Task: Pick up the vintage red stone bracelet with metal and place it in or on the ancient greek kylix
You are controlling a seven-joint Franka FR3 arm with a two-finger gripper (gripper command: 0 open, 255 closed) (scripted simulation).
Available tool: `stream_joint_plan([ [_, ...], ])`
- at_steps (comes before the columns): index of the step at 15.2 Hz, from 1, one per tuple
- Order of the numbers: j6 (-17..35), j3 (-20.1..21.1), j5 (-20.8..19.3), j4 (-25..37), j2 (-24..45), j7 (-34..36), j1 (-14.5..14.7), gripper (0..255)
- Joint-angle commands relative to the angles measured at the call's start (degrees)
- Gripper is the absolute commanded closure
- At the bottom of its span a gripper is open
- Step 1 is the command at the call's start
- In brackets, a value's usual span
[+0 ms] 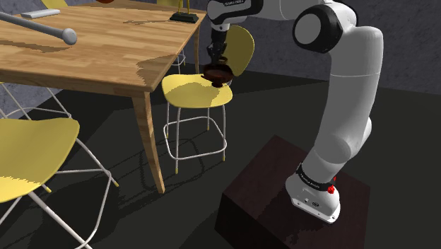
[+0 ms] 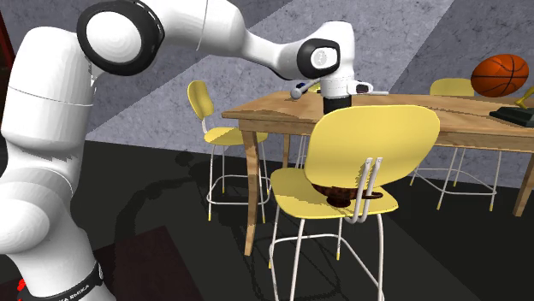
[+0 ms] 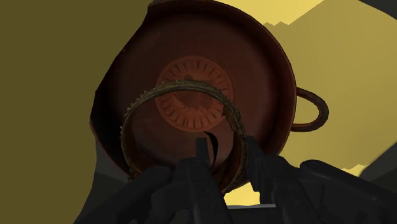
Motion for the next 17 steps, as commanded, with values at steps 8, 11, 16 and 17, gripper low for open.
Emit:
stream_joint_plan([
  [8, 5.99, 0.06, 0.07, -5.03, 0.93, 0.07, 0.04, 255],
  [11, 5.99, 0.06, 0.07, -5.02, 0.94, 0.07, 0.04, 255],
  [16, 5.99, 0.06, 0.07, -5.02, 0.94, 0.07, 0.04, 0],
  [17, 5.99, 0.06, 0.07, -5.02, 0.94, 0.07, 0.04, 0],
])
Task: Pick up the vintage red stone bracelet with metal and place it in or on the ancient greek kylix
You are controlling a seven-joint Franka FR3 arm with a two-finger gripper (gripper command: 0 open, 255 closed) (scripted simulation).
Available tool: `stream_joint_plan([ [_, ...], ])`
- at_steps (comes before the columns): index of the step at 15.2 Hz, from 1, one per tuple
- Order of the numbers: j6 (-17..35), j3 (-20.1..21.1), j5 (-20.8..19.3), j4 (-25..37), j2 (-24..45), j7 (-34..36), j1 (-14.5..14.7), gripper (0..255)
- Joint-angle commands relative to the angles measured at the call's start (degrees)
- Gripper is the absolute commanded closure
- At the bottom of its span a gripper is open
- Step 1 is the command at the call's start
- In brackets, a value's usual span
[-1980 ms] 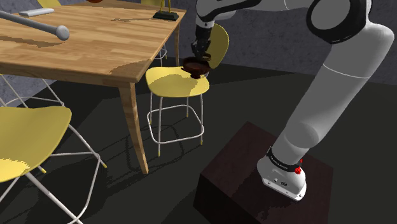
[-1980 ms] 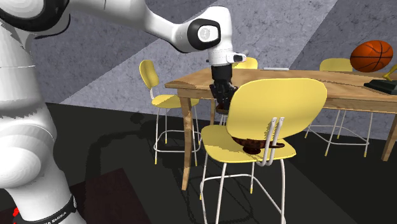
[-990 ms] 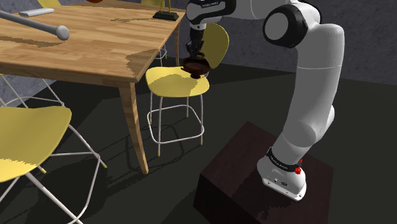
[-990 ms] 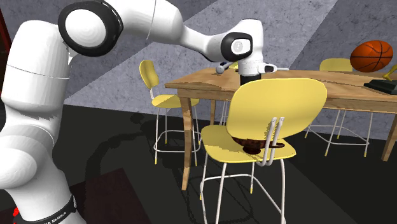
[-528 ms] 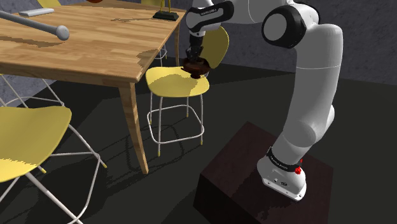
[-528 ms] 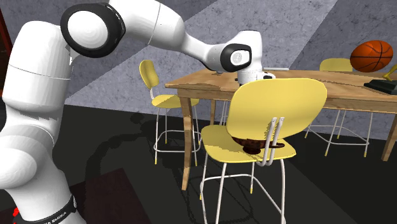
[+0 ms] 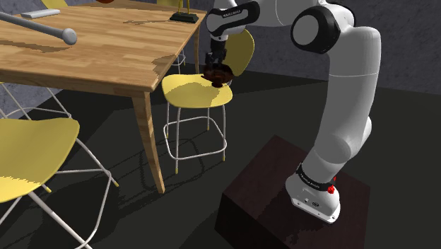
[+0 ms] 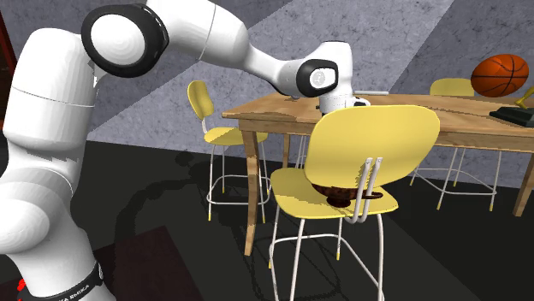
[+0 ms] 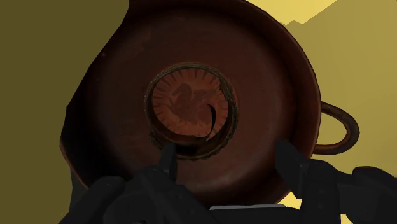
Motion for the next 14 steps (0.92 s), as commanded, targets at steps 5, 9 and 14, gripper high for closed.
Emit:
stream_joint_plan([
  [5, -1.59, -0.02, -0.06, 0.93, -0.67, 0.03, 0.04, 0],
  [9, -6.22, -0.05, -0.19, 4.05, -2.17, 0.11, 0.14, 0],
  [14, -6.22, -0.05, -0.19, 4.05, -2.17, 0.11, 0.14, 0],
])
